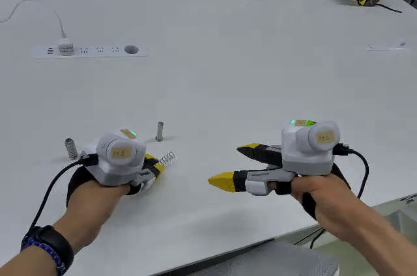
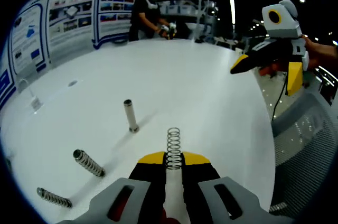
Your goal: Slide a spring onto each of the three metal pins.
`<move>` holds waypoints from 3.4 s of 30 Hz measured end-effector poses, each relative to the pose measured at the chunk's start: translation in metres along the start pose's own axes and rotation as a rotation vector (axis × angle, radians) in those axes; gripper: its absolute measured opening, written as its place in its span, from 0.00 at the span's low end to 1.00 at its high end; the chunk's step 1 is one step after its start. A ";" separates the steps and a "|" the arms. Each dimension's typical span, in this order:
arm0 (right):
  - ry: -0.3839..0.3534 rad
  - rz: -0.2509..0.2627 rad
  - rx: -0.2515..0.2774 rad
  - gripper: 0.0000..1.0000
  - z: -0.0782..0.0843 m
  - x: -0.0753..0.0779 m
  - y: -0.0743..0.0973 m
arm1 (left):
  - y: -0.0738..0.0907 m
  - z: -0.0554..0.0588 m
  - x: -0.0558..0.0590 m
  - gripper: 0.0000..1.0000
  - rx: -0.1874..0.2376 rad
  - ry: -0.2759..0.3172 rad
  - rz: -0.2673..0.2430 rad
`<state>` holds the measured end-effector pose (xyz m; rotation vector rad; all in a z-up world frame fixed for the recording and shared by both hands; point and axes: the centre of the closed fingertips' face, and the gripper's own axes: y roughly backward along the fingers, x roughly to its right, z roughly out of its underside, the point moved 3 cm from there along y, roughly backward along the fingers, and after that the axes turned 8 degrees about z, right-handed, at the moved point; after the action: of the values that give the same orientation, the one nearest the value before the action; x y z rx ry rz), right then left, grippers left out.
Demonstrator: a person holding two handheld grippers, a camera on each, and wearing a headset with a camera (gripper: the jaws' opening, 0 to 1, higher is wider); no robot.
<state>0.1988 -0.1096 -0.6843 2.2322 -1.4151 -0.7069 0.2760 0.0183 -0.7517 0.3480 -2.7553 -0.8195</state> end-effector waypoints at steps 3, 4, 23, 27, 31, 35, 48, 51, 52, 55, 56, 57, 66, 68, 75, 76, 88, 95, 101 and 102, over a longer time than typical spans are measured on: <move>-0.005 -0.014 -0.010 0.70 0.002 -0.004 -0.006 | 0.012 -0.001 0.002 0.10 0.016 0.001 -0.010; -0.006 -0.018 -0.012 0.70 0.002 -0.006 -0.008 | 0.017 -0.002 0.002 0.10 0.025 0.003 -0.013; -0.002 -0.216 -0.007 0.58 -0.028 -0.061 -0.058 | 0.078 -0.006 0.010 0.10 0.090 0.009 -0.060; 0.002 -0.247 -0.014 0.56 -0.032 -0.067 -0.065 | 0.085 -0.006 0.011 0.10 0.090 0.000 -0.061; 0.000 -0.272 -0.017 0.52 -0.036 -0.071 -0.068 | 0.091 -0.007 0.012 0.10 0.093 -0.006 -0.064; 0.003 -0.301 -0.026 0.49 -0.039 -0.077 -0.070 | 0.096 -0.009 0.013 0.10 0.096 -0.017 -0.064; -0.065 -0.470 -0.057 0.32 -0.044 -0.104 -0.077 | 0.106 -0.020 0.030 0.10 0.107 -0.072 -0.032; -0.092 -0.507 -0.064 0.31 -0.045 -0.111 -0.076 | 0.106 -0.020 0.032 0.10 0.104 -0.083 -0.021; -0.092 -0.514 -0.067 0.29 -0.044 -0.112 -0.076 | 0.106 -0.020 0.033 0.10 0.104 -0.085 -0.020; -0.094 -0.536 -0.070 0.26 -0.044 -0.117 -0.074 | 0.106 -0.019 0.034 0.10 0.101 -0.088 -0.014; -0.091 -0.531 -0.068 0.26 -0.045 -0.116 -0.074 | 0.106 -0.018 0.034 0.10 0.099 -0.090 -0.014; -0.091 -0.533 -0.067 0.25 -0.045 -0.116 -0.073 | 0.105 -0.018 0.034 0.10 0.097 -0.090 -0.011; -0.061 -0.535 -0.064 0.17 -0.047 -0.113 -0.063 | 0.098 -0.020 0.043 0.10 0.090 -0.112 0.020; -0.045 -0.538 -0.063 0.16 -0.048 -0.112 -0.061 | 0.096 -0.021 0.045 0.10 0.090 -0.118 0.029; 0.038 -0.544 -0.081 0.13 -0.048 -0.111 -0.053 | 0.091 -0.024 0.051 0.10 0.090 -0.134 0.060; 0.063 -0.546 -0.084 0.13 -0.048 -0.111 -0.052 | 0.091 -0.024 0.052 0.10 0.091 -0.136 0.066; 0.394 -0.576 -0.159 0.12 -0.057 -0.121 -0.044 | 0.091 -0.033 0.056 0.09 0.116 -0.141 0.124; 0.643 -0.604 -0.212 0.12 -0.057 -0.128 -0.043 | 0.092 -0.038 0.060 0.09 0.121 -0.160 0.144; 0.763 -0.628 -0.267 0.12 -0.053 -0.131 -0.043 | 0.092 -0.038 0.063 0.09 0.115 -0.174 0.156; 0.775 -0.629 -0.273 0.12 -0.052 -0.132 -0.043 | 0.092 -0.038 0.063 0.09 0.119 -0.169 0.162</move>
<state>0.2138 0.0315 -0.6421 2.3233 -0.2344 -0.1290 0.2135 0.0553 -0.6587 0.0779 -2.9487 -0.6743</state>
